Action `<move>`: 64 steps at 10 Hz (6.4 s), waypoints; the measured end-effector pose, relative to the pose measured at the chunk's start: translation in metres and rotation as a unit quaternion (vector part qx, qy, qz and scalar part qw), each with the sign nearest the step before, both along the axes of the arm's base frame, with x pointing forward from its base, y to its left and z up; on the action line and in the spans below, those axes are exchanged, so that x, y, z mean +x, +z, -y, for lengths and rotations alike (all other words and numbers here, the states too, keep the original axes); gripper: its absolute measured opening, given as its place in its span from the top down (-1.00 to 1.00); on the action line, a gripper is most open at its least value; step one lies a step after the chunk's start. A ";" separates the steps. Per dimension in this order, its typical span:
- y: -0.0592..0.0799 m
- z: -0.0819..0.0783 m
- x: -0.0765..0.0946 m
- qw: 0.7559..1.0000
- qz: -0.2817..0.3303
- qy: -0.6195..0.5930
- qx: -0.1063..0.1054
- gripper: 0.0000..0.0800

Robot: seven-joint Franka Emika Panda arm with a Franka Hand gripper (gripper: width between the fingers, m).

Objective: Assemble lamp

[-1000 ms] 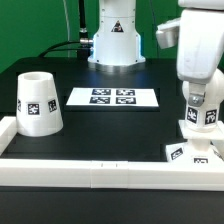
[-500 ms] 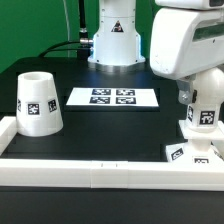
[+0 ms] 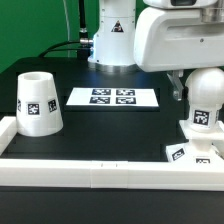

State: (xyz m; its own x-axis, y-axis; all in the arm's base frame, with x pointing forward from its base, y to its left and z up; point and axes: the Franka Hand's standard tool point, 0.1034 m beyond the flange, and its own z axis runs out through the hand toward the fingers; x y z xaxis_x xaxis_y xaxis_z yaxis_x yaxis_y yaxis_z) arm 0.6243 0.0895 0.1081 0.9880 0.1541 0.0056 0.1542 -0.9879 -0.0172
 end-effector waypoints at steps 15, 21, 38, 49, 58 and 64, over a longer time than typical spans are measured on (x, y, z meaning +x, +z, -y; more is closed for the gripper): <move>0.000 -0.006 0.001 0.958 -0.010 -0.285 0.018 -0.73; 0.000 -0.005 0.002 0.999 0.000 -0.027 0.017 -0.75; 0.004 0.003 0.015 0.744 -0.004 0.666 -0.051 -0.44; 0.005 0.004 0.014 0.932 0.013 0.360 -0.031 -0.44; 0.009 0.011 0.019 0.999 0.040 0.020 -0.020 -0.44; 0.009 0.020 0.020 0.995 0.041 -0.091 -0.017 -0.44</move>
Offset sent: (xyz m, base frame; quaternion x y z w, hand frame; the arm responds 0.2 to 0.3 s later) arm -0.0035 0.0037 -0.0047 -0.0031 -0.0133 0.2083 0.9780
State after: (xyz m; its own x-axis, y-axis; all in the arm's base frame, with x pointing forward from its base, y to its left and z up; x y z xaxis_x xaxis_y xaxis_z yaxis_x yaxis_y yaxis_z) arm 0.6447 0.0700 0.1171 0.9961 -0.0251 0.0852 -0.0270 -0.9994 0.0218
